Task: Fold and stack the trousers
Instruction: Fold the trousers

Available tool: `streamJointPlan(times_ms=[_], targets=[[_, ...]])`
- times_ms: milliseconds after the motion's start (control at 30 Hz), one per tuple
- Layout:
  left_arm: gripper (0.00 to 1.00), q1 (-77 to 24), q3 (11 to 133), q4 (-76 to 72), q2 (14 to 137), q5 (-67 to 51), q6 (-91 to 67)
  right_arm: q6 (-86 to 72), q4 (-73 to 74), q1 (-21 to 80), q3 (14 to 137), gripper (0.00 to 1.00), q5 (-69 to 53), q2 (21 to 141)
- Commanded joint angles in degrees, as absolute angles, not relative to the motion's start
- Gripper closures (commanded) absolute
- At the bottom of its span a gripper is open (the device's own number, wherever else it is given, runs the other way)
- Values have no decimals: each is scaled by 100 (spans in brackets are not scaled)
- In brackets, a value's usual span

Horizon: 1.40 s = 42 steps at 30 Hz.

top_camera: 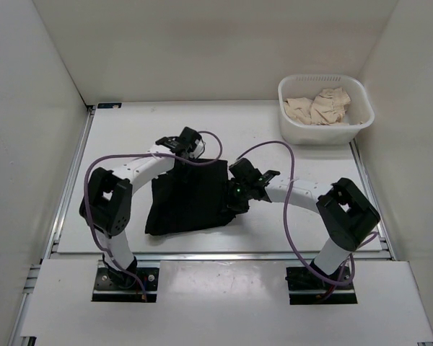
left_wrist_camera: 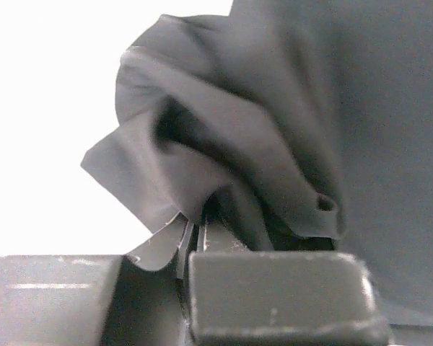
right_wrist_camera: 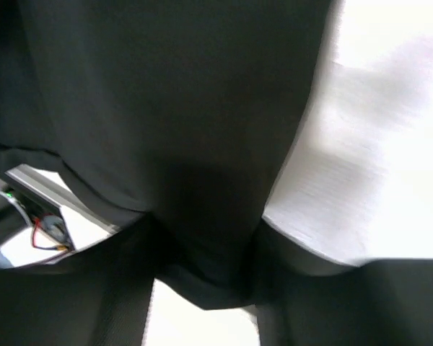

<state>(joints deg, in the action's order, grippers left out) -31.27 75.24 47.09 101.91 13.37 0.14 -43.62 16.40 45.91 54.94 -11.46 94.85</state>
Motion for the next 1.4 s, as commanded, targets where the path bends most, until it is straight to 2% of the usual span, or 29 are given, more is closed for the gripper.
streamJointPlan(times_ms=[0, 67, 267, 367, 467, 500, 533, 633, 700, 733, 833, 1033, 1067, 1133, 1167, 1367], targets=[[86, -2752, 7989, 4500, 9959, 1836, 0, -4412, 1389, 4588, 5423, 55, -1354, 9624], [86, -2472, 8068, 4562, 9958, 1898, 0, -4412, 1389, 4588, 5423, 58, -1354, 9624], [86, -1618, 8130, 4781, 10230, 2021, 0, -4412, 1389, 4588, 5423, 58, -1354, 9624], [76, -1240, 8130, 4781, 10432, 1960, 0, -4412, 1389, 4588, 5423, 58, -1406, 9624], [51, -1055, 8130, 4781, 10591, 1802, 0, -4412, 1389, 4588, 5423, 50, -1406, 9676], [42, -985, 8130, 4833, 10652, 1732, 0, -4412, 1389, 4588, 5423, 40, -1406, 9677], [39, -984, 8191, 4834, 10652, 1731, 0, -4412, 1389, 4588, 5475, 35, -1406, 9677], [20, -871, 8262, 4887, 10591, 1679, 0, -4359, 1529, 4588, 5598, 15, -1354, 9625], [17, -809, 8463, 5027, 10512, 1679, 0, -4307, 1757, 4588, 5791, 4, -1223, 9571], [17, -809, 8525, 5088, 10381, 1679, 0, -4194, 1862, 4588, 5888, 2, -1152, 9519], [16, -677, 8631, 5378, 10092, 1617, 0, -4000, 2494, 4588, 6335, 2, -653, 9335], [12, -308, 7964, 5493, 9300, 1678, 0, -3998, 3383, 4474, 6591, 2, 482, 8317], [7, -160, 7885, 5493, 9073, 1679, 0, -4095, 3506, 4474, 6592, 2, 675, 8167], [6, 34, 7717, 5545, 8686, 1740, 0, -4227, 3962, 4255, 6662, 2, 1332, 7728], [0, 261, 7665, 5546, 8544, 1801, 0, -4228, 4138, 4054, 6662, 2, 1510, 7595], [0, 992, 6681, 5493, 7228, 1740, 0, -4228, 5528, 3016, 6364, 2, 2064, 6795]])
